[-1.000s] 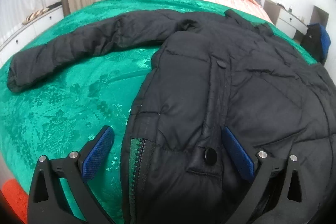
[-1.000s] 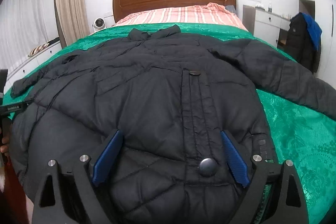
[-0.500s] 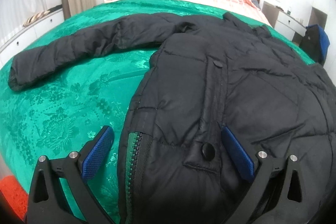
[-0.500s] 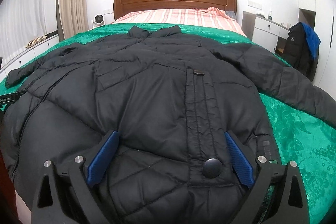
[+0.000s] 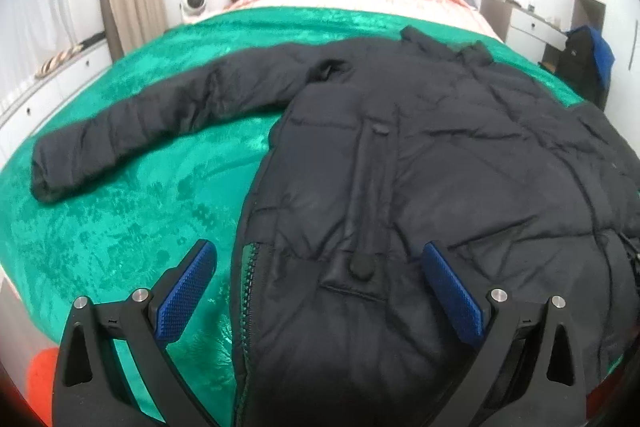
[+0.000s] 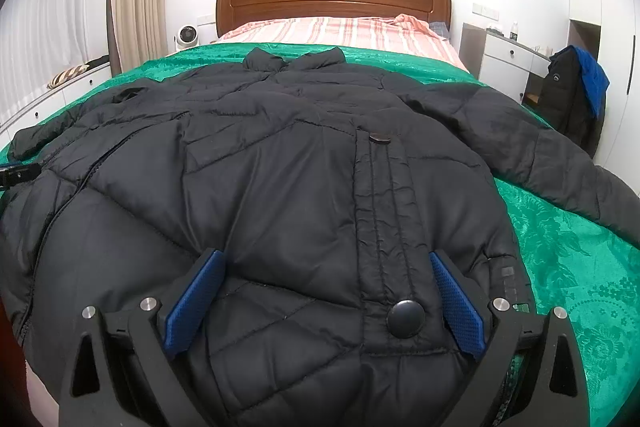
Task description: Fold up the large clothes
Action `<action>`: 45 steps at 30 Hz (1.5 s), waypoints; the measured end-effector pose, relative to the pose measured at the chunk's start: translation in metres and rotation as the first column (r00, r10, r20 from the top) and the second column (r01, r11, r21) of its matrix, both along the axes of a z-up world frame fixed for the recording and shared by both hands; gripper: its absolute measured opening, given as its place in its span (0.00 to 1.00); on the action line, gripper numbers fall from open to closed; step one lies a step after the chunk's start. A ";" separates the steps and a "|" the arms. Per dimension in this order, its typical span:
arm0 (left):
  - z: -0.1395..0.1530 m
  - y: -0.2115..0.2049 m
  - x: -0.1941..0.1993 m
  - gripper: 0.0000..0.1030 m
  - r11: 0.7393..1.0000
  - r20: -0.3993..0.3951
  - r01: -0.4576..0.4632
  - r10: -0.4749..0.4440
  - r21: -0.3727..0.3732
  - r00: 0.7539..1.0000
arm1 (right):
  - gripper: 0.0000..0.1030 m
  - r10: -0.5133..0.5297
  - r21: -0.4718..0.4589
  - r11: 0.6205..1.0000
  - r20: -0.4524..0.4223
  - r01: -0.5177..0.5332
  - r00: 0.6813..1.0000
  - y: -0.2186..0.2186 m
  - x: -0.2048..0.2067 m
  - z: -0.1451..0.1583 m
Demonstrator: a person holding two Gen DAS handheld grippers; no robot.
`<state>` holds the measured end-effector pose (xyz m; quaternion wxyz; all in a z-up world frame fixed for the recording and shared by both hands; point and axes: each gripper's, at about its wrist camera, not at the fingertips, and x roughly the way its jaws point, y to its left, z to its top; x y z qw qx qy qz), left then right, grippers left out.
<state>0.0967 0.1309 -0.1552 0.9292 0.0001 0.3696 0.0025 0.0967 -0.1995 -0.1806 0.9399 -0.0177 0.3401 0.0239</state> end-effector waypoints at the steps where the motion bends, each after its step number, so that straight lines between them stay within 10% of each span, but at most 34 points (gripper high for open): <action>1: 0.002 0.000 -0.001 1.00 1.000 0.005 0.001 -0.001 0.001 1.000 | 0.96 0.000 0.001 1.000 0.000 0.000 1.000 0.000 0.000 0.000; 45: 0.017 0.006 -0.012 1.00 0.997 0.036 -0.073 0.072 0.021 0.997 | 0.97 -0.010 -0.004 1.000 -0.003 0.010 1.000 0.001 0.000 -0.003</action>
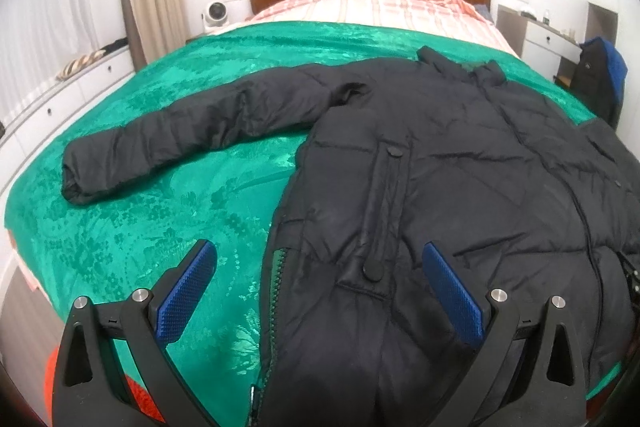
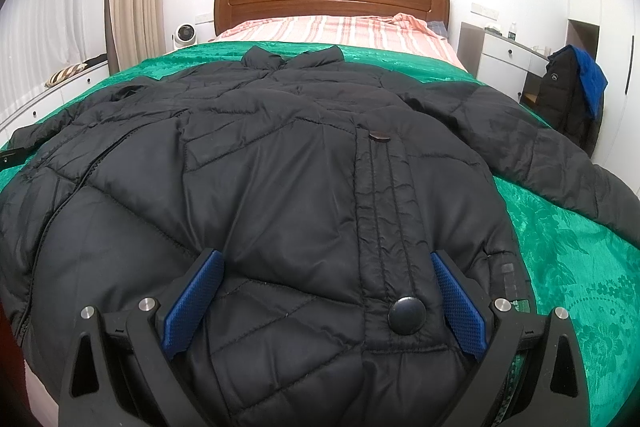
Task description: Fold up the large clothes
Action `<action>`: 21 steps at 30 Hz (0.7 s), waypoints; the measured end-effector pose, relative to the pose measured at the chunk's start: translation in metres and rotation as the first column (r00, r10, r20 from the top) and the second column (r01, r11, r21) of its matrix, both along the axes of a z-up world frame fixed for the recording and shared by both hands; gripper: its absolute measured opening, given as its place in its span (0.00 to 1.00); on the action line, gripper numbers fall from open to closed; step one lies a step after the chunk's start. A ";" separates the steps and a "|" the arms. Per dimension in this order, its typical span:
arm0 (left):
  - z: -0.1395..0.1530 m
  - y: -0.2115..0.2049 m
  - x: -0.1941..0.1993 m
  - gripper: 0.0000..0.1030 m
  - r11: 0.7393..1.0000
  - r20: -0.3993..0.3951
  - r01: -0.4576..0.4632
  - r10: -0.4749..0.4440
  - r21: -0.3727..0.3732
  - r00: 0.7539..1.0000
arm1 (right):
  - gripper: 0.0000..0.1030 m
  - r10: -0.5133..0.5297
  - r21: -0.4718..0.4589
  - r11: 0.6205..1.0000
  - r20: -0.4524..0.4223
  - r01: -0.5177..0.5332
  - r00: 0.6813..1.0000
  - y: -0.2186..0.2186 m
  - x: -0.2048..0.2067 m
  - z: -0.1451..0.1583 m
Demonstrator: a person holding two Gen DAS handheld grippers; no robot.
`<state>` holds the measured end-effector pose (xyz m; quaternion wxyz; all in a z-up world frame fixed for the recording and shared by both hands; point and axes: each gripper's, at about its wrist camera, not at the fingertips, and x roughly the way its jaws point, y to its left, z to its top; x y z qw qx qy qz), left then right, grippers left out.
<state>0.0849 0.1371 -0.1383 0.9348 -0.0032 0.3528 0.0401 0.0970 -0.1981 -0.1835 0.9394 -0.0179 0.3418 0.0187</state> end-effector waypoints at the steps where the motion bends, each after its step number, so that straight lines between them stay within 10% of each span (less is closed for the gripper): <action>1: 0.000 0.000 0.000 1.00 1.000 0.000 -0.001 0.001 -0.001 1.000 | 0.97 0.000 0.000 1.000 0.000 0.000 1.000 0.000 0.000 0.000; 21: -0.003 0.002 -0.001 1.00 0.999 -0.012 -0.026 0.026 0.029 1.000 | 0.97 0.000 -0.001 1.000 0.001 0.000 1.000 0.000 0.000 0.000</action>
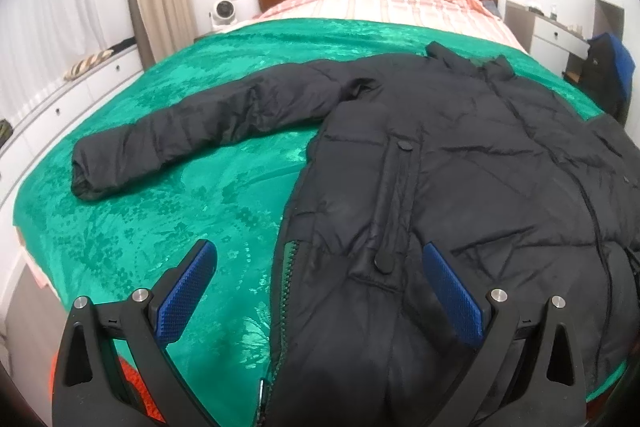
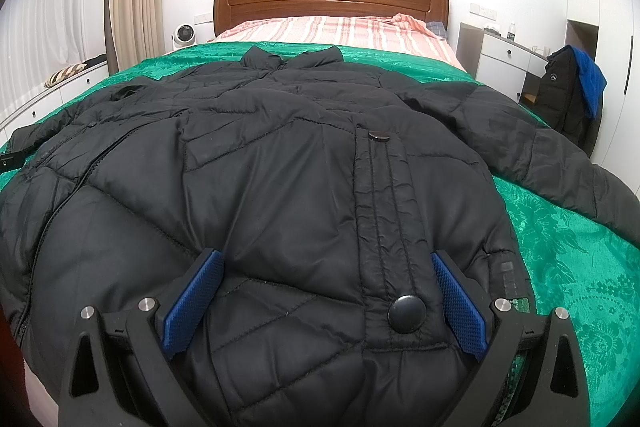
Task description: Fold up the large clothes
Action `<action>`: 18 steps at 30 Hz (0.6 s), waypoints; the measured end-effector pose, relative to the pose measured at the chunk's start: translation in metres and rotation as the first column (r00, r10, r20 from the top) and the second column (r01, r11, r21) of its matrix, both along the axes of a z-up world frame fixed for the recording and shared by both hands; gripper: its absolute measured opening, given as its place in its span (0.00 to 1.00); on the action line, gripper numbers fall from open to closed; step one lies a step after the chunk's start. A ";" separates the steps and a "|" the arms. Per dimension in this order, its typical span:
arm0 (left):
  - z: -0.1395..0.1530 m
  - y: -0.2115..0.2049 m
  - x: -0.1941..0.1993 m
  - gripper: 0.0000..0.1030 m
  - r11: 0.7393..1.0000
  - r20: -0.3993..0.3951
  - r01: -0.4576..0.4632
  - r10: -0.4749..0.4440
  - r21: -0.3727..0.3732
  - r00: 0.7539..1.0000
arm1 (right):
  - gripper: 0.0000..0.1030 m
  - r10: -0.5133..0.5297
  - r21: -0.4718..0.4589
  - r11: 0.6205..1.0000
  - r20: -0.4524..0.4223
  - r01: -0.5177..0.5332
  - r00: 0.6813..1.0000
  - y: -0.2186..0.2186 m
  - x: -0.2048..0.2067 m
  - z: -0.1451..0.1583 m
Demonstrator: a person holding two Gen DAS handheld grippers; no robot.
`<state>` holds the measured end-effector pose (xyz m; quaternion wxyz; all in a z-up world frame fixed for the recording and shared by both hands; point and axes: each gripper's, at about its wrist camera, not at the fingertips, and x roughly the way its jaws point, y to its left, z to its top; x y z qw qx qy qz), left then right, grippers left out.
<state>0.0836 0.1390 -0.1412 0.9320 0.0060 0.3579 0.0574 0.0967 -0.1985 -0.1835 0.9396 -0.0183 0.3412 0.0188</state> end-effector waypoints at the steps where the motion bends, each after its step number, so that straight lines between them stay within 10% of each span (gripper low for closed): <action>1: 0.000 0.000 0.000 1.00 1.000 -0.001 -0.002 0.002 0.001 1.000 | 0.97 0.000 0.000 1.000 0.000 0.000 1.000 0.000 0.000 0.000; 13: -0.001 0.004 0.000 1.00 1.000 0.000 -0.013 0.013 0.012 1.000 | 0.97 -0.004 0.005 1.000 -0.062 0.004 0.998 -0.001 0.000 0.008; 18: 0.000 0.009 0.000 1.00 0.999 0.012 -0.028 0.028 0.024 1.000 | 0.97 -0.083 0.252 0.965 0.045 0.069 0.996 -0.062 -0.028 0.055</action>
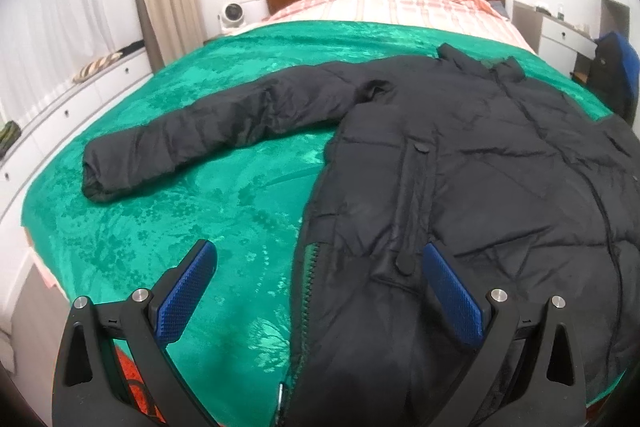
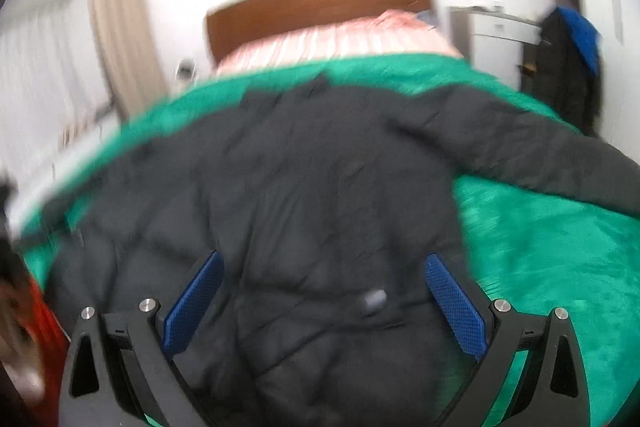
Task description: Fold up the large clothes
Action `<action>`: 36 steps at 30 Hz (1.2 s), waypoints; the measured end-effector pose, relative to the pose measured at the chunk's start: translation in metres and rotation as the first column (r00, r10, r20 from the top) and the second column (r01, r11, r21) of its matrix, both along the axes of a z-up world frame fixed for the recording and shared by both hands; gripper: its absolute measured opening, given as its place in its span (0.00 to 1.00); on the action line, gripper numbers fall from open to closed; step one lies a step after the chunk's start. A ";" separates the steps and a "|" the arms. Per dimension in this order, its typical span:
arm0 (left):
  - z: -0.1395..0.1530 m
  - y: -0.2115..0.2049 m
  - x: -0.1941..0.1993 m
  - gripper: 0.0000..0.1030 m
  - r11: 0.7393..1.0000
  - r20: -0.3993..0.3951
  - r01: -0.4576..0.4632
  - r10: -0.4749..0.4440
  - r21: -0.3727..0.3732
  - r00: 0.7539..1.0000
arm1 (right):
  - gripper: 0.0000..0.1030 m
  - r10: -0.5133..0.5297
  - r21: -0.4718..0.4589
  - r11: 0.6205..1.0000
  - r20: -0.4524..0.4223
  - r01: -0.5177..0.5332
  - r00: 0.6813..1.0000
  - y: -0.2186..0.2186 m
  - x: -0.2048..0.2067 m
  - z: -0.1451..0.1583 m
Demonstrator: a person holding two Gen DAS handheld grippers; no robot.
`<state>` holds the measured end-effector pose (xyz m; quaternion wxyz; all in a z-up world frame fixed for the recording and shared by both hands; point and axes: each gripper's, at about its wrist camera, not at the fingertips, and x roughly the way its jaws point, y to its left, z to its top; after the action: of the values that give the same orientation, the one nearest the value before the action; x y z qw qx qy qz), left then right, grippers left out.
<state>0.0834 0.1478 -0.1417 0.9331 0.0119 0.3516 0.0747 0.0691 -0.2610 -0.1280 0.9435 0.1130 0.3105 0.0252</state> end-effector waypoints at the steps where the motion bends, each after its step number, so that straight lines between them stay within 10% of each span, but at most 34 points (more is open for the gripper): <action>1: 0.000 0.001 0.001 1.00 1.000 0.001 -0.005 0.005 -0.006 1.000 | 0.97 -0.039 0.026 0.999 0.020 0.039 0.999 -0.016 -0.002 0.006; 5: 0.000 0.002 0.003 1.00 1.000 0.000 -0.004 0.004 -0.010 1.000 | 0.97 -0.311 0.213 0.930 0.022 0.300 0.950 -0.129 -0.014 0.014; 15: -0.007 -0.003 0.008 1.00 1.000 -0.023 -0.002 0.002 0.009 1.000 | 0.84 -0.623 0.593 0.516 -0.236 0.618 0.746 -0.342 -0.026 -0.059; 18: -0.009 -0.007 0.008 1.00 1.000 -0.029 0.004 -0.003 0.026 1.000 | 0.54 -0.654 0.620 0.435 -0.280 0.652 0.703 -0.376 -0.008 -0.069; 19: -0.009 -0.007 0.008 1.00 0.999 -0.028 0.004 -0.003 0.033 1.000 | 0.26 -0.661 0.614 0.424 -0.293 0.666 0.691 -0.381 -0.004 -0.070; 22: -0.006 -0.005 0.005 1.00 1.000 -0.012 -0.001 0.001 0.031 1.000 | 0.14 -0.691 0.478 0.522 -0.249 0.707 0.678 -0.380 0.014 -0.040; 26: -0.008 0.001 0.007 1.00 1.000 -0.003 -0.009 0.009 0.006 1.000 | 0.14 -0.569 0.271 0.791 -0.003 0.548 0.823 -0.310 0.063 0.070; 29: -0.012 0.003 0.011 1.00 1.000 -0.015 -0.007 0.007 -0.004 1.000 | 0.14 -0.378 0.171 0.920 0.162 0.351 0.911 -0.229 0.107 0.149; 32: -0.011 0.004 0.009 1.00 1.000 -0.004 -0.002 0.002 -0.004 1.000 | 0.14 -0.173 0.085 0.984 0.237 0.157 0.956 -0.132 0.157 0.196; 36: -0.012 0.007 0.005 1.00 1.000 0.010 0.000 0.000 0.020 1.000 | 0.15 0.044 0.027 0.998 0.197 -0.050 0.979 -0.007 0.223 0.185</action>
<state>0.0889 0.1545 -0.1541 0.9346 0.0210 0.3463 0.0785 0.2925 -0.2683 0.0570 0.9668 0.1174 0.2179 0.0635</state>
